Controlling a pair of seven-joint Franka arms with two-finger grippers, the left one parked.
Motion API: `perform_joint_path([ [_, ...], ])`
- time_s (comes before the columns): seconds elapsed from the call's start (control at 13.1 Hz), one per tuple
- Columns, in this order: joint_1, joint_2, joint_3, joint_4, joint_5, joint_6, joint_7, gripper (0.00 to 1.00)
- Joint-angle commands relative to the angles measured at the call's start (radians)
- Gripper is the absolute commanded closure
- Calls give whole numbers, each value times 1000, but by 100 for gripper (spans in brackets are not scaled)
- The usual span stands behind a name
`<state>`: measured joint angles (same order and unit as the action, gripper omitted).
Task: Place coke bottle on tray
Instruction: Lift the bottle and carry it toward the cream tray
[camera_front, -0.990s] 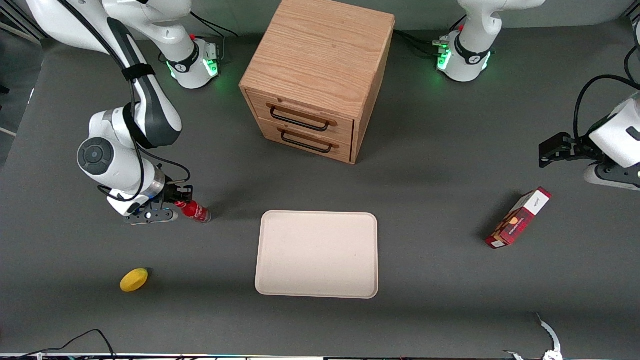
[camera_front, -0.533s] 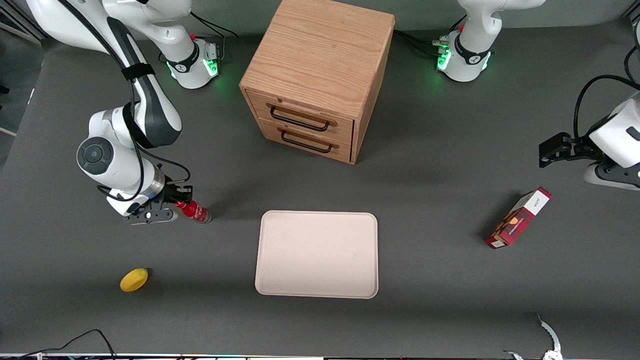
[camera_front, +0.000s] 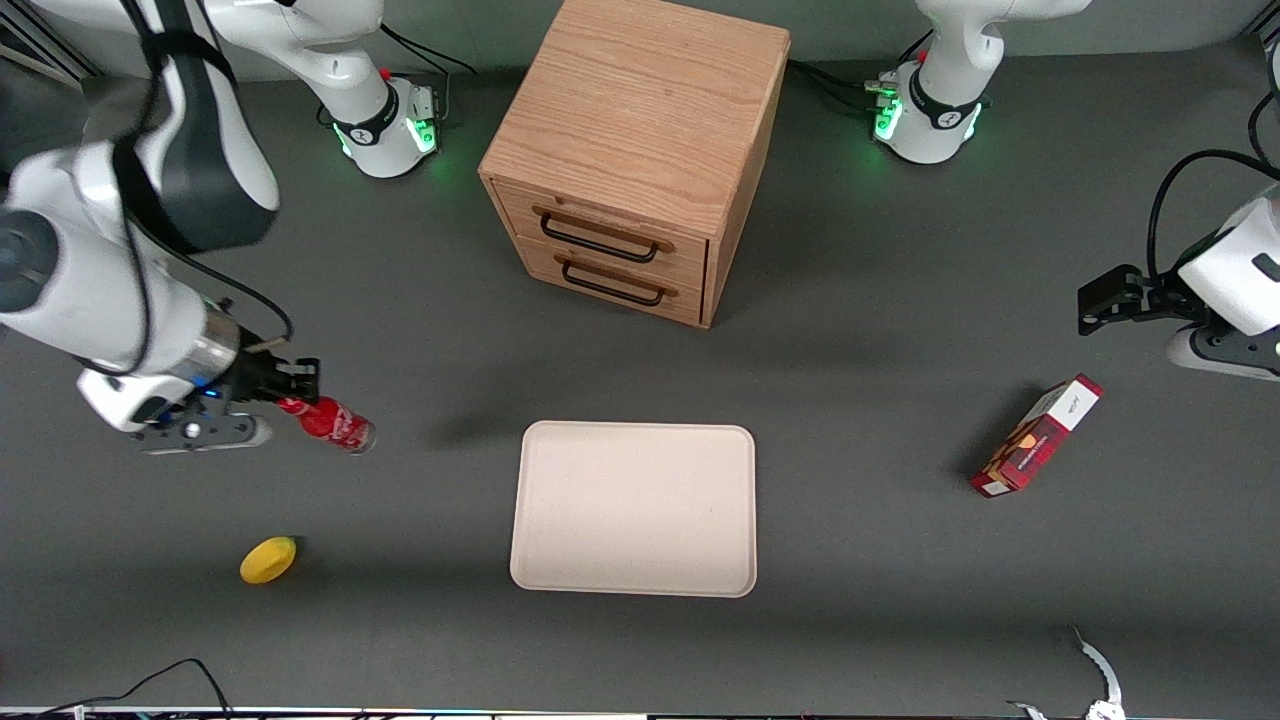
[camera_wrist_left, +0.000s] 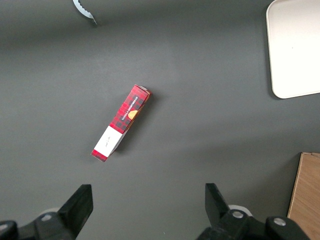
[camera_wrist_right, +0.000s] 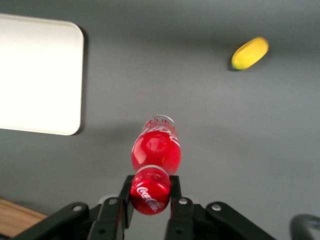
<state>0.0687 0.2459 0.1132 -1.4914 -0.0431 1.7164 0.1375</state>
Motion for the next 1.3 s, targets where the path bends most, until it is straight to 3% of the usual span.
perform_joint_path([
  [0.0, 6, 111, -1, 279, 0, -186, -13, 100],
  [0.46, 120, 311, -3, 531, 6, -180, -2, 100],
  [0.91, 253, 479, -7, 534, 6, 98, 34, 100],
  [1.22, 272, 578, -10, 531, 3, 225, 37, 100],
])
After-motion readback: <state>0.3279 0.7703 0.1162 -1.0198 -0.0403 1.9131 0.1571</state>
